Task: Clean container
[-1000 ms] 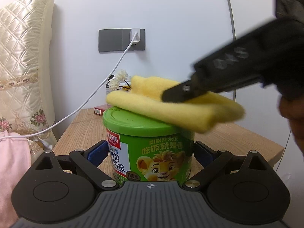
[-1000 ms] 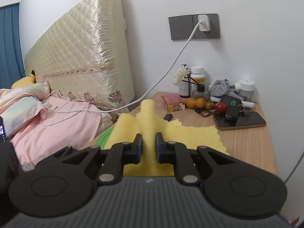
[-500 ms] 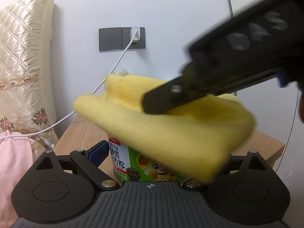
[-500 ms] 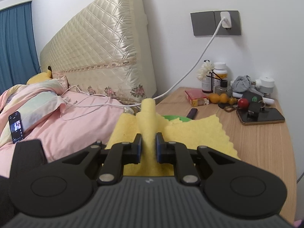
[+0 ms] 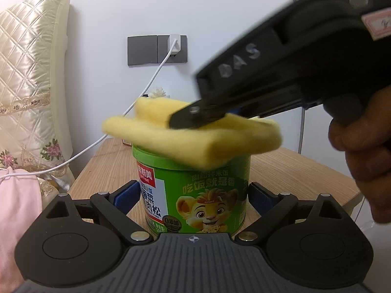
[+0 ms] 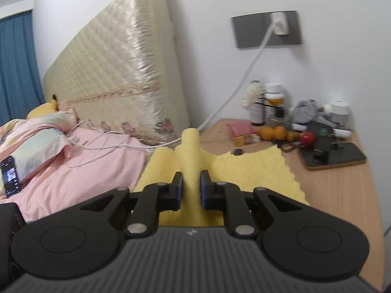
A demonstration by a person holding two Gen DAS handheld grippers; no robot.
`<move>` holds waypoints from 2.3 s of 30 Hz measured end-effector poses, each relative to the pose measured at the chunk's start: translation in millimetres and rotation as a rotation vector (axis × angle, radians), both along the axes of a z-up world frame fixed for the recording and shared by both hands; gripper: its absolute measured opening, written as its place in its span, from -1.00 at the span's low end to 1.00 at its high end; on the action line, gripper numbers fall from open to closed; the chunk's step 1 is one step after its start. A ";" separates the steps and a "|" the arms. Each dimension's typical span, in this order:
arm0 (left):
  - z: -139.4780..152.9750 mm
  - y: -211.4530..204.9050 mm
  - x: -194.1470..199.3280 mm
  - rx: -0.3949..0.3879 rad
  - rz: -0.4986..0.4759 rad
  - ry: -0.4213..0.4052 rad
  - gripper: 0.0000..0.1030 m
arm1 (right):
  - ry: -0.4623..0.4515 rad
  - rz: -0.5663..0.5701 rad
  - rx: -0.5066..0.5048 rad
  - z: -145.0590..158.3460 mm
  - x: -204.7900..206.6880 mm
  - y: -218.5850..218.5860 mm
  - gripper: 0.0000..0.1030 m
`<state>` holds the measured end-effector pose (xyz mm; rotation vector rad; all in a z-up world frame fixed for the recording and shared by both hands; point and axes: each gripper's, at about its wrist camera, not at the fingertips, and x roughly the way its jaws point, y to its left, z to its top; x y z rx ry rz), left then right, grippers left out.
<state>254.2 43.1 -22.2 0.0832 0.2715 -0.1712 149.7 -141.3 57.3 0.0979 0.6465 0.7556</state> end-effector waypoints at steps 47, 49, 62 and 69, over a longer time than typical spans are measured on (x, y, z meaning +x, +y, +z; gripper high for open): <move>-38.5 21.3 -120.5 -0.610 0.059 0.197 0.53 | 0.438 -0.418 0.866 -90.0 -7.2 -118.9 -0.70; -38.9 20.6 -122.7 -0.606 0.060 0.194 0.53 | 0.445 -0.410 0.872 -92.4 -2.0 -115.3 -0.69; -43.8 9.8 -146.9 -0.607 0.074 0.187 0.55 | 0.440 -0.351 0.851 -93.8 1.4 -112.6 -0.67; -43.7 9.8 -153.1 -0.603 0.057 0.198 0.55 | 0.424 -0.350 0.832 -89.4 -16.3 -118.0 -0.67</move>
